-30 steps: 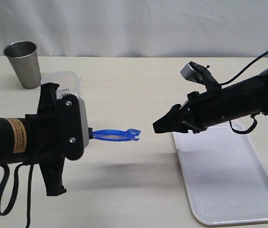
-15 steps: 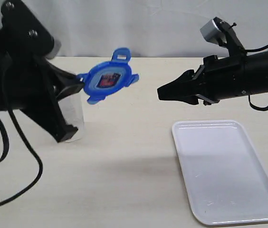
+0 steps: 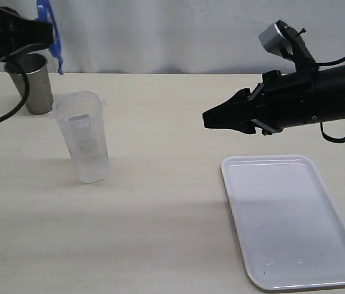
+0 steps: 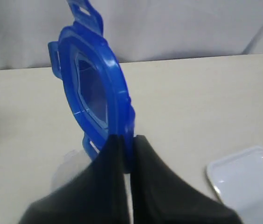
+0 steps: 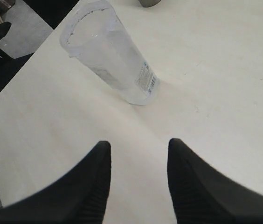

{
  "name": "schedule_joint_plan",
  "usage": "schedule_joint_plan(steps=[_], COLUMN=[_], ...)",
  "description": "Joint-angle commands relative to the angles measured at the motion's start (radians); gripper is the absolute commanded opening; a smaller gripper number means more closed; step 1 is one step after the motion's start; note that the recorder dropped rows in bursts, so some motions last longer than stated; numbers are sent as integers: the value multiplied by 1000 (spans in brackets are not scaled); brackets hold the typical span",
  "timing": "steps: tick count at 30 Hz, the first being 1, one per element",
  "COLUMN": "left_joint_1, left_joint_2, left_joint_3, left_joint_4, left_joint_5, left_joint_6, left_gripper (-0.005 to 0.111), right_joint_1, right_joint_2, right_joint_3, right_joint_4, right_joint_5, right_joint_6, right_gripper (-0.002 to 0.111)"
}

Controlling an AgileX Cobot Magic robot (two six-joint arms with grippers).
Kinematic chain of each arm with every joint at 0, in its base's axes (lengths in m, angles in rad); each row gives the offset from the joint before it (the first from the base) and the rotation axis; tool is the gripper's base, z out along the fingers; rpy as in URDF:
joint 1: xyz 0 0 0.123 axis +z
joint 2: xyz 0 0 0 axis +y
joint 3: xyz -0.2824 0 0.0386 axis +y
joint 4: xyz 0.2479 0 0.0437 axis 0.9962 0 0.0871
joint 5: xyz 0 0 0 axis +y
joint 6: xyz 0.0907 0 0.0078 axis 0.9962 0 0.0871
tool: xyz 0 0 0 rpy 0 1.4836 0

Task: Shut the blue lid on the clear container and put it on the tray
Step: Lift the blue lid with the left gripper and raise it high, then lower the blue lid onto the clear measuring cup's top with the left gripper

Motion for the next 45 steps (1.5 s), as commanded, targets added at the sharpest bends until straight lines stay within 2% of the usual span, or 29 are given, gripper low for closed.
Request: schedule_joint_plan(steps=[1,4,11,24,33,45], left_joint_1=[0,0,0,4,147,203], left_joint_2=[44,82,213,257,257,265], left_joint_3=[-103,-134,-124,-124,-124,-112], left_joint_4=[-362,-447,-440,-421,-441,-408], left_joint_5=[132,188,283,238,377,438], left_joint_6=[348,407,407,407,407,421], left_gripper=[0,0,0,0,0,0], right_joint_1=[2,2,2,2,2,2], right_joint_2=[-6,-6,-6,-6,-6,-6], right_joint_3=[-4,-4,-4,-4,-4,-4], right_joint_4=[8,8,8,8,8,8], right_joint_5=[-8,-8,-8,-5,-5,-5], right_joint_6=[1,1,1,3,3,8], right_gripper=[39,39,39,39,39,39])
